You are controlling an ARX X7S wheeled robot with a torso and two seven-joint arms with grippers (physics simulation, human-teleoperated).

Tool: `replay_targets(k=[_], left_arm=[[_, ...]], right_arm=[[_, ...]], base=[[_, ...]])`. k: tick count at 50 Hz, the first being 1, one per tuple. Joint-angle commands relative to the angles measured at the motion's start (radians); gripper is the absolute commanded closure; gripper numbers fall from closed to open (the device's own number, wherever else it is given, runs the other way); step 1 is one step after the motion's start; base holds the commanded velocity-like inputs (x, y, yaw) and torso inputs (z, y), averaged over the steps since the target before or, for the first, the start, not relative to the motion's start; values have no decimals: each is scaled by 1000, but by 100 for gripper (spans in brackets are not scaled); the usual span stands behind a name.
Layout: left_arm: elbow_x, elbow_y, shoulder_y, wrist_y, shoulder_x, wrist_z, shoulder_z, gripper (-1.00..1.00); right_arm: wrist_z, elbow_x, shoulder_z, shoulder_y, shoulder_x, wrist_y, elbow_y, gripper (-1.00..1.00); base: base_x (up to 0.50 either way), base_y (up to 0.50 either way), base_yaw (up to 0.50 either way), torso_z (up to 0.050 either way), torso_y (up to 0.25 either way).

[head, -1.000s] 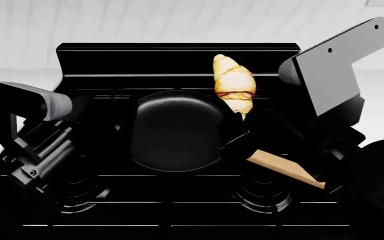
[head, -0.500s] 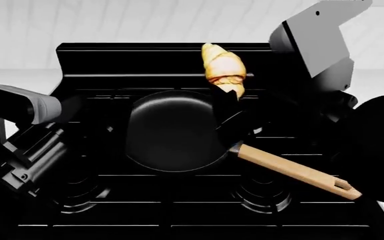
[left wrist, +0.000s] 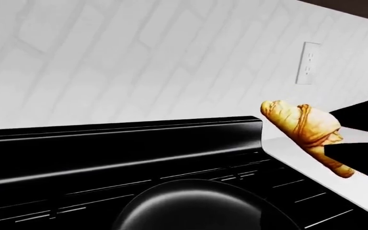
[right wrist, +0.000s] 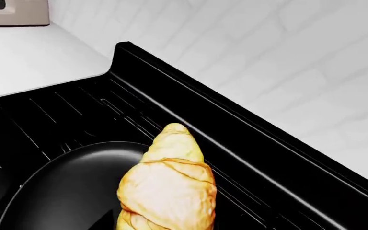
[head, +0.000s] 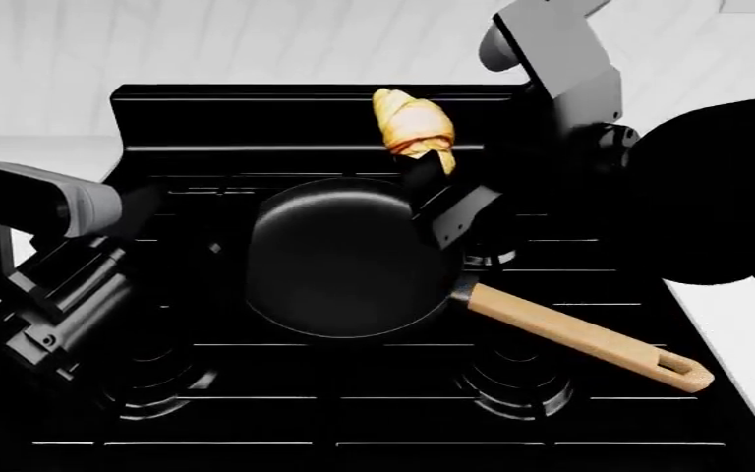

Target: Pick the croissant and place it on the pan. Then turn on the stove to warm the croissant.

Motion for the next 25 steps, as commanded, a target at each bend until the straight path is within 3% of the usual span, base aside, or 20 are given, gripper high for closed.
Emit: replay_targets(k=[1, 25], left_arm=[[6, -6, -6, 3, -3, 2, 9, -100], [19, -26, -28, 2, -7, 5, 36, -100]], right_arm=[[-137, -131, -57, 25, -57, -10, 103, 100], [-313, -293, -166, 8, -159, -100, 290, 100]], base=[[0, 0, 0, 0, 0], [0, 0, 0, 0, 0]])
